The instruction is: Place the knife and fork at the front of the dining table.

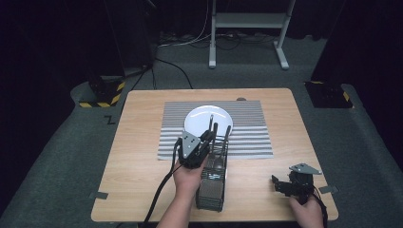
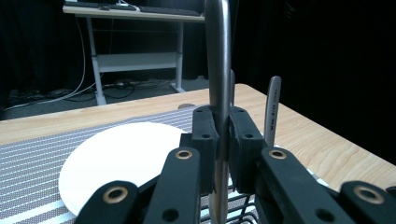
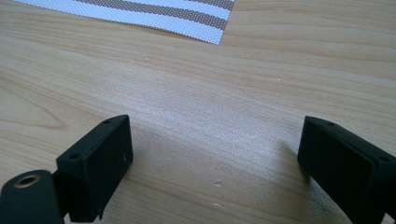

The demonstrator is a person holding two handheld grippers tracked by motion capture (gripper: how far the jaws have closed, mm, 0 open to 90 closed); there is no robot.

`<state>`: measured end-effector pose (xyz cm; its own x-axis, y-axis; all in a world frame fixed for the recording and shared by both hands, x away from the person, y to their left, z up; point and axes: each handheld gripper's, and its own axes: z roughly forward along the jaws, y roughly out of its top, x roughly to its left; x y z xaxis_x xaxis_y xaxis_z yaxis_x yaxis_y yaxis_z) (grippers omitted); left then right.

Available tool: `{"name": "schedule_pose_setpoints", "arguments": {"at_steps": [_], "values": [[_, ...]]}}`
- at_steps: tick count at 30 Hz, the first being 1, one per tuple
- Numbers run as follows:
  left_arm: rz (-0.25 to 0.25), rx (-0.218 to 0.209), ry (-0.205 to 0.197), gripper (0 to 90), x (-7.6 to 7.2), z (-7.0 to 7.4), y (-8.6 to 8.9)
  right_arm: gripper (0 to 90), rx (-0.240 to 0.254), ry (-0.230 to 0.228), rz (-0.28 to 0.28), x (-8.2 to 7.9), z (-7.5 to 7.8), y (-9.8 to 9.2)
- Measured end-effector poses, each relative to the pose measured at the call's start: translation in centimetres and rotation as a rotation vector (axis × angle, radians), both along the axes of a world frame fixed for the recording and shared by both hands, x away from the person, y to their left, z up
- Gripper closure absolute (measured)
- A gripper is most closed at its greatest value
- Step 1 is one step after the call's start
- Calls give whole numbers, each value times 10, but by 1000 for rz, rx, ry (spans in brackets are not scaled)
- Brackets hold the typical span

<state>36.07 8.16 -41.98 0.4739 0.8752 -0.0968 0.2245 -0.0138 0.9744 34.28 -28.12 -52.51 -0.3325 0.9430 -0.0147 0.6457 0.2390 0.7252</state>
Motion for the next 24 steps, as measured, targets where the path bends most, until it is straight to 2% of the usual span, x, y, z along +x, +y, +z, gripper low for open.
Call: {"name": "schedule_pose_setpoints", "arguments": {"at_steps": [7,8,9,10,13,16,24], "values": [[-15,-12,-8,826,-3,1,2,99,0,0,-1,0,0,0],[-33,-74,-11,827,-4,5,5,99,0,0,-1,0,0,0],[-33,-74,-11,828,-4,5,5,99,0,0,-1,0,0,0],[-37,-83,-37,827,-7,11,6,99,1,0,0,0,0,0],[-36,-65,-61,828,-10,18,5,99,0,0,-1,0,0,0],[-26,-72,-79,828,-12,21,5,99,0,0,-1,0,0,0],[-12,-73,-82,828,-11,21,7,99,3,0,0,0,0,0]]}}
